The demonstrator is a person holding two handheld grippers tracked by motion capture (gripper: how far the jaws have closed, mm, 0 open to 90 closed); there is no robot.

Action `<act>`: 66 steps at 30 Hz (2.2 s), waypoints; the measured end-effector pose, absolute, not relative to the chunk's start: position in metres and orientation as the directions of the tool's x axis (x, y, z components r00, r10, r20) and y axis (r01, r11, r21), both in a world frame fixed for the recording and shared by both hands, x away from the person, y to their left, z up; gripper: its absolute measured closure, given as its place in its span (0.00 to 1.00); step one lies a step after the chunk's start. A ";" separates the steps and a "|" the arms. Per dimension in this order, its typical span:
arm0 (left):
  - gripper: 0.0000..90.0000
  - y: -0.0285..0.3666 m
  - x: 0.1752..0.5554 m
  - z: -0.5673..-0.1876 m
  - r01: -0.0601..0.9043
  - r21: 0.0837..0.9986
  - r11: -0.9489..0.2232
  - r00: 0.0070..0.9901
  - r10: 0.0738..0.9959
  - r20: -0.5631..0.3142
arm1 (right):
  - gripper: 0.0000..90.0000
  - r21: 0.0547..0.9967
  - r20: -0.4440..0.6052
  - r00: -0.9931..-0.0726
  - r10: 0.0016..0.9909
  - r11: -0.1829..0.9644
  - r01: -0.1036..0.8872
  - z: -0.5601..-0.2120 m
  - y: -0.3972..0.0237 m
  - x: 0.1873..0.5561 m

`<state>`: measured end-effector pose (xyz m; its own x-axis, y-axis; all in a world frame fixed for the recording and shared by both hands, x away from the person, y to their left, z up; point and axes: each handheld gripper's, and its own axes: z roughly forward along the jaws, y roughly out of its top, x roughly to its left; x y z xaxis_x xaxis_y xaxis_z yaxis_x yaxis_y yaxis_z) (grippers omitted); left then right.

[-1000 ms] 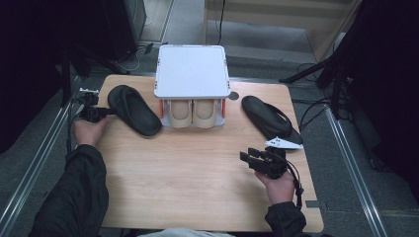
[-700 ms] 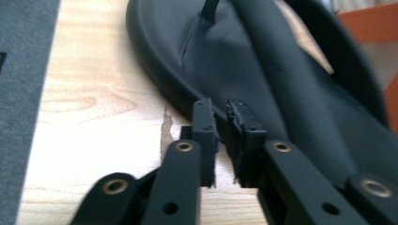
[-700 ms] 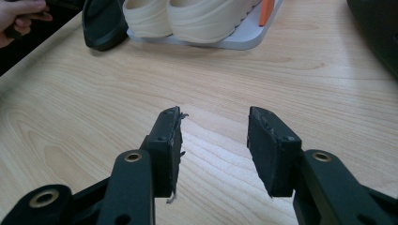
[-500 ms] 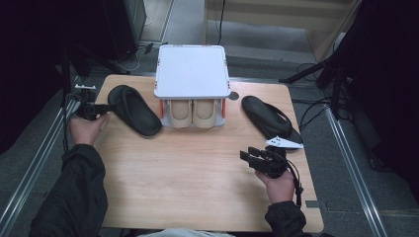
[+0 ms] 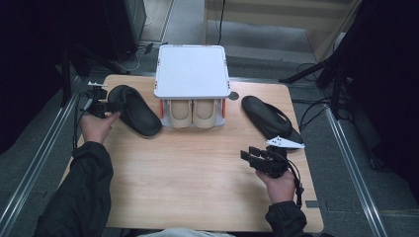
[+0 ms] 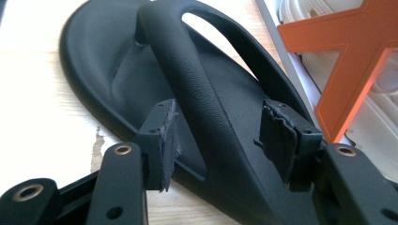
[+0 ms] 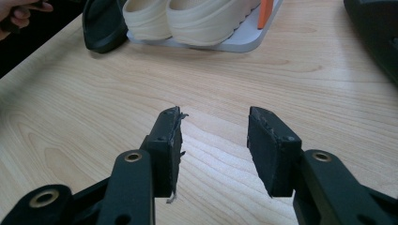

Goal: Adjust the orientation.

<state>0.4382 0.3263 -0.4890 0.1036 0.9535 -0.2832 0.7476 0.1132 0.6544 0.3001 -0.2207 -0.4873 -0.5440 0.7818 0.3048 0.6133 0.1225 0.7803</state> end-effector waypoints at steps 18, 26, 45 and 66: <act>0.54 0.318 0.453 -0.512 0.766 0.633 0.111 0.068 0.965 -0.253 | 0.62 0.779 0.298 -0.546 0.783 0.131 0.614 -0.488 -0.220 0.300; 0.64 0.314 0.456 -0.513 0.774 0.627 0.087 0.074 0.971 -0.226 | 0.62 0.780 0.288 -0.548 0.785 0.140 0.610 -0.488 -0.219 0.300; 0.78 0.321 0.455 -0.508 0.767 0.632 0.114 0.065 0.965 -0.254 | 0.62 0.785 0.282 -0.548 0.787 0.139 0.604 -0.487 -0.219 0.299; 0.79 0.333 0.400 -0.470 0.731 0.674 0.111 0.136 0.943 -0.303 | 0.62 0.790 0.282 -0.572 0.770 0.152 0.594 -0.483 -0.214 0.308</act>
<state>0.4001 0.3335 -0.4703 0.1361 0.9433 -0.3027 0.7306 0.1108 0.6737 0.3078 -0.2139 -0.4832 -0.5720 0.7702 0.2821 0.5940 0.1517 0.7900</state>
